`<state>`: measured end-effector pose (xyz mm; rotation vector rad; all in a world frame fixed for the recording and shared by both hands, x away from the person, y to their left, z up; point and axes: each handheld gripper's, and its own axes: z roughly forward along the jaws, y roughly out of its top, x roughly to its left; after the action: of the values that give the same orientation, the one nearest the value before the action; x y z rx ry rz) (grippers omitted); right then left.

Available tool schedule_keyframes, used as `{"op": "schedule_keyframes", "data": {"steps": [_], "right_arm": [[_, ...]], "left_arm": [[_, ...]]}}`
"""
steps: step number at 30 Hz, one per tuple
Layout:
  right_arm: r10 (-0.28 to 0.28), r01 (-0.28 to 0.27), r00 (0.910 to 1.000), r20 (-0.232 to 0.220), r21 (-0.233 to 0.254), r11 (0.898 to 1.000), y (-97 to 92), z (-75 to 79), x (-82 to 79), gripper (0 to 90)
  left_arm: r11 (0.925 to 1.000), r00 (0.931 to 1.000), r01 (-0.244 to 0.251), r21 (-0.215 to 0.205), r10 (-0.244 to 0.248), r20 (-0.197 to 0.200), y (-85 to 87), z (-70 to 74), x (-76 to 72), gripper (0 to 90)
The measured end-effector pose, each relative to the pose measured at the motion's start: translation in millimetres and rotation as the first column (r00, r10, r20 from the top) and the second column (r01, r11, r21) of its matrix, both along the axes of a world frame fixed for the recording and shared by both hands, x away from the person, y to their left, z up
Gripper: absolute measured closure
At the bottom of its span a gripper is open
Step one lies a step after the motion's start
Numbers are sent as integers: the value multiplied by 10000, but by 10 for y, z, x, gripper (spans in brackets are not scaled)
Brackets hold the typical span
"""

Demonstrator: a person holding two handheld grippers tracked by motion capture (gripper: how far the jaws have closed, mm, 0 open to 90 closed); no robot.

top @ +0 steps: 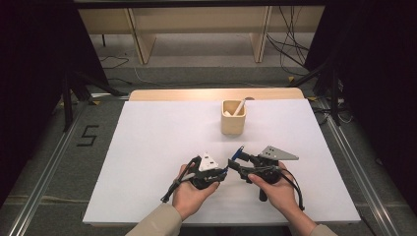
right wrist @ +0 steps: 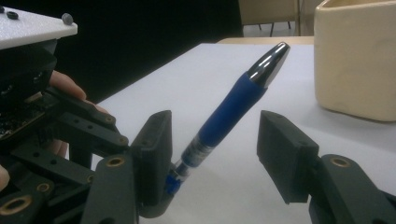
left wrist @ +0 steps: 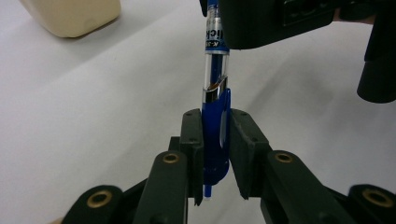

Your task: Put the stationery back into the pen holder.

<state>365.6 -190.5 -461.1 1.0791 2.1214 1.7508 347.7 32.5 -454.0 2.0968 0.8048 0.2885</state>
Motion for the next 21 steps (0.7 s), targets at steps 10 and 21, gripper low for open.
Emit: {"op": "schedule_keyframes", "data": {"steps": [10,21], "right_arm": [[44,-37,9999,-154,455,9990,2,9,15,629],[412,-375,9988,-255,1301,9908,10,106,-29,797]], "left_arm": [[10000,9999,83,54,-83,122,-34,-5,-20,762],[9995,9946,278,176,-294,995,-71,-8,-35,746]]}}
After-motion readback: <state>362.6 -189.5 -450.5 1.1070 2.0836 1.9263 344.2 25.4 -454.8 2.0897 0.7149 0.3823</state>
